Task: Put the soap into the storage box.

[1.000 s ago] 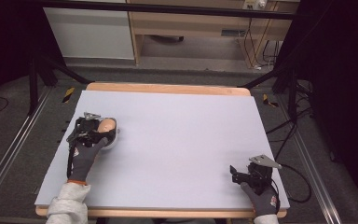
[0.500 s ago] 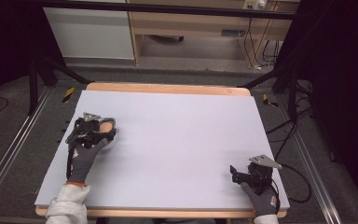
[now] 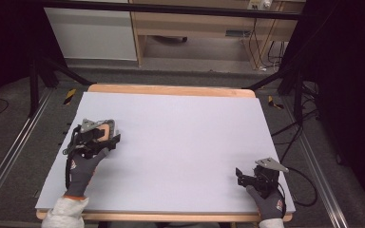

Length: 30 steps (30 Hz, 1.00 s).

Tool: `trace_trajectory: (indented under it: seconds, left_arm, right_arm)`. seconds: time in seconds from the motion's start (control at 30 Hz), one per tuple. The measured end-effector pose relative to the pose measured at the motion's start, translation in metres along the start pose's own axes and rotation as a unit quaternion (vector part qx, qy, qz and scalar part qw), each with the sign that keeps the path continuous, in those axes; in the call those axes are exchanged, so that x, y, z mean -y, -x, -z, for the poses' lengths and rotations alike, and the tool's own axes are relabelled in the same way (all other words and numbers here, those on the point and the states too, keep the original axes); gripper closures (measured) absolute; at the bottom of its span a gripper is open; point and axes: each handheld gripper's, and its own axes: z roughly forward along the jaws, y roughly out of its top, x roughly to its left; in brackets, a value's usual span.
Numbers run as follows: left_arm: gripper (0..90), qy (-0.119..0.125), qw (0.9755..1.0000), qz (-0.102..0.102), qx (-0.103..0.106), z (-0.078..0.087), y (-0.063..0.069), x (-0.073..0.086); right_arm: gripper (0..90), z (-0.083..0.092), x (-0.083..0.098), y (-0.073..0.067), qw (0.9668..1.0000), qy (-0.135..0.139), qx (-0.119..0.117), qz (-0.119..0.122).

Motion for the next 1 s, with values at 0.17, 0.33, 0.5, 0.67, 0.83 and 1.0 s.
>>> trace_trajectory:
  seconds: [0.17,0.33,0.5,0.67,0.83,1.0]
  left_arm:
    - [32.8,0.001,0.9999,-0.010,0.014,0.003,0.009,0.012]
    - [32.6,-0.004,0.9993,-0.029,0.025,0.006,0.018,0.031]
    - [32.0,-0.015,0.9989,-0.031,0.033,0.010,0.018,0.046]
    - [29.8,-0.022,0.9987,-0.030,0.034,0.013,0.016,0.058]
    - [28.7,-0.032,0.9983,-0.035,0.034,0.018,0.011,0.072]
    - [27.1,-0.034,0.9984,-0.038,0.022,0.020,0.006,0.078]
  right_arm:
    - [6.4,0.001,0.000,0.001,1.0000,0.000,0.002,-0.003]
    - [6.4,0.001,0.001,0.002,1.0000,0.001,0.004,-0.005]
    - [6.5,0.000,0.001,0.002,1.0000,-0.002,0.004,-0.004]
    - [6.9,-0.001,0.001,0.003,0.9999,-0.009,0.010,-0.007]
    - [7.0,-0.001,0.002,0.007,0.9996,-0.015,0.014,-0.020]
    - [7.0,-0.002,0.003,0.008,0.9994,-0.018,0.018,-0.023]
